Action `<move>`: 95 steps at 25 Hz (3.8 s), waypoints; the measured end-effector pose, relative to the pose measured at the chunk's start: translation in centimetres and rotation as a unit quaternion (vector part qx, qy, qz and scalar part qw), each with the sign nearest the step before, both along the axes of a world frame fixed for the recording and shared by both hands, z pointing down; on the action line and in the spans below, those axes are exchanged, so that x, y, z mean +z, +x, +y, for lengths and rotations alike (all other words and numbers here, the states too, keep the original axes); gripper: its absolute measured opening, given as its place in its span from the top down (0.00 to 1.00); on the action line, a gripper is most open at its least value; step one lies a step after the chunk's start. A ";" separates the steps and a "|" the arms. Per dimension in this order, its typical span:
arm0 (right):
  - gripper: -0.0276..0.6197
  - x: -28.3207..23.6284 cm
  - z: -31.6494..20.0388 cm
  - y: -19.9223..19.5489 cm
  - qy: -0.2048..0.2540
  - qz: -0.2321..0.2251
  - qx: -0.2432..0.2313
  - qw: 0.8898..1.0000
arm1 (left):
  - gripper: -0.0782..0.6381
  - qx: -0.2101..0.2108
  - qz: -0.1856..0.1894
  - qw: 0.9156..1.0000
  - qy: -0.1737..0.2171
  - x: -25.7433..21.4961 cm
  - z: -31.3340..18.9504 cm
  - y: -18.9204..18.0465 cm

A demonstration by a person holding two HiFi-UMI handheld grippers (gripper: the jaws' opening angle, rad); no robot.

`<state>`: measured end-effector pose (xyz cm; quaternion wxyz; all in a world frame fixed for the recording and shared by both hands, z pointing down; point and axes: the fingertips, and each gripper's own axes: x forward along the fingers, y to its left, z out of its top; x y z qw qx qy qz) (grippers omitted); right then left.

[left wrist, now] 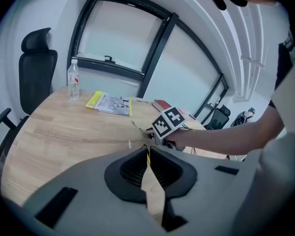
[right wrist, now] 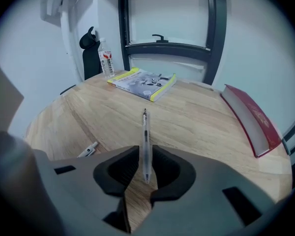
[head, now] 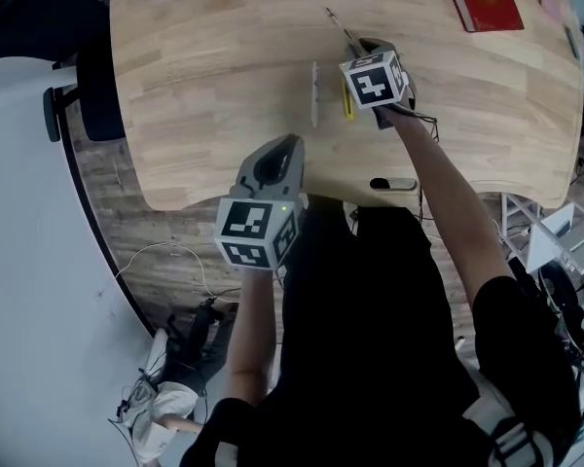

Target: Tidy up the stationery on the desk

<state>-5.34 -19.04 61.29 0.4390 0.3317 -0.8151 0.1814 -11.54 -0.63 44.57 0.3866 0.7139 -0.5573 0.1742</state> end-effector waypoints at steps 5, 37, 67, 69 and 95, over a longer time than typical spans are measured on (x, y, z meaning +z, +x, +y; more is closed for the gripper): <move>0.83 0.7 0.1 -0.1 -0.014 -0.002 0.003 1.000 | 0.83 -0.009 0.003 1.000 0.001 -0.1 -0.4 0.4; 0.86 -3.1 9.0 9.7 -0.017 -0.033 0.178 0.983 | 0.83 0.088 0.016 0.995 0.031 -2.4 0.8 4.2; 0.71 -0.8 12.8 8.9 -0.011 -0.008 0.188 0.982 | 0.83 0.072 0.006 0.997 0.032 -2.7 6.0 -0.3; 0.71 -1.6 13.2 9.0 -0.005 -0.014 0.190 0.982 | 0.83 0.075 0.008 0.996 0.039 -2.9 6.2 -0.5; 0.92 -19.5 25.3 18.2 0.080 -0.186 0.117 0.972 | 0.83 0.087 0.013 0.991 0.105 -9.7 12.3 7.9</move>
